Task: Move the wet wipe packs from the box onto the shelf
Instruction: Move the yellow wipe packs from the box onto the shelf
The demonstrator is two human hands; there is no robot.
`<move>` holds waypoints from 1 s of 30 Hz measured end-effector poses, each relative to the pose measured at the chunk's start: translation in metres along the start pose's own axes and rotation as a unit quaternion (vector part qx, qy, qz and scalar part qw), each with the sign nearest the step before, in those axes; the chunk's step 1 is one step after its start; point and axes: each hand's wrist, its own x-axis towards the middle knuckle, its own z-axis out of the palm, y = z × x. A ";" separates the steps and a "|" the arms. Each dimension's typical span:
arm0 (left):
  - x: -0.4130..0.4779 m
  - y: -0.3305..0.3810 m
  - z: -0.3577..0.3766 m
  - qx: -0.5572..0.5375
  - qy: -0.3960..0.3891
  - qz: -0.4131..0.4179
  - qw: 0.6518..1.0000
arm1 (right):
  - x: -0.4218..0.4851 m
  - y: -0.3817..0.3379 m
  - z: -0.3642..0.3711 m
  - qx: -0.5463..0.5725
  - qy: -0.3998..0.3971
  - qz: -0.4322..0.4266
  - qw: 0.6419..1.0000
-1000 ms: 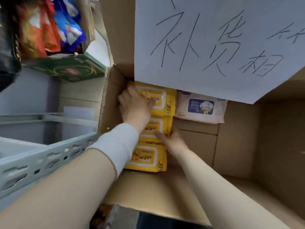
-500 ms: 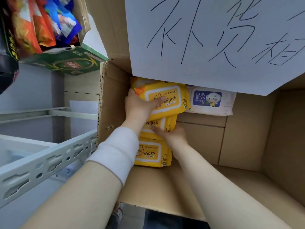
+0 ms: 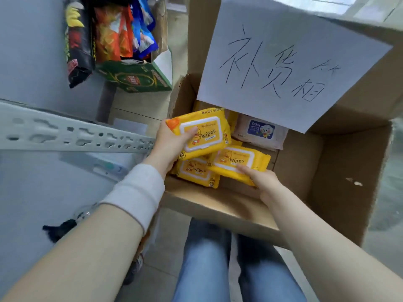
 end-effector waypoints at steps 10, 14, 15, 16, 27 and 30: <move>-0.272 -0.015 -0.097 -0.091 0.101 0.138 0.981 | -0.198 0.025 -0.090 -0.198 -0.192 -0.161 0.948; -0.394 -0.020 -0.165 -0.093 0.175 0.207 0.958 | -0.300 0.022 -0.072 -0.248 -0.287 -0.217 0.900; -0.425 -0.024 -0.184 -0.105 0.200 0.217 0.950 | -0.325 0.024 -0.061 -0.267 -0.308 -0.230 0.884; -0.452 -0.028 -0.201 -0.115 0.224 0.226 0.941 | -0.349 0.027 -0.051 -0.284 -0.326 -0.241 0.869; -0.742 -0.230 -0.366 -0.249 0.439 0.271 0.820 | -0.555 0.184 0.073 -0.414 -0.492 -0.354 0.679; -0.812 -0.319 -0.386 -0.266 0.513 0.236 0.781 | -0.597 0.256 0.105 -0.424 -0.526 -0.358 0.645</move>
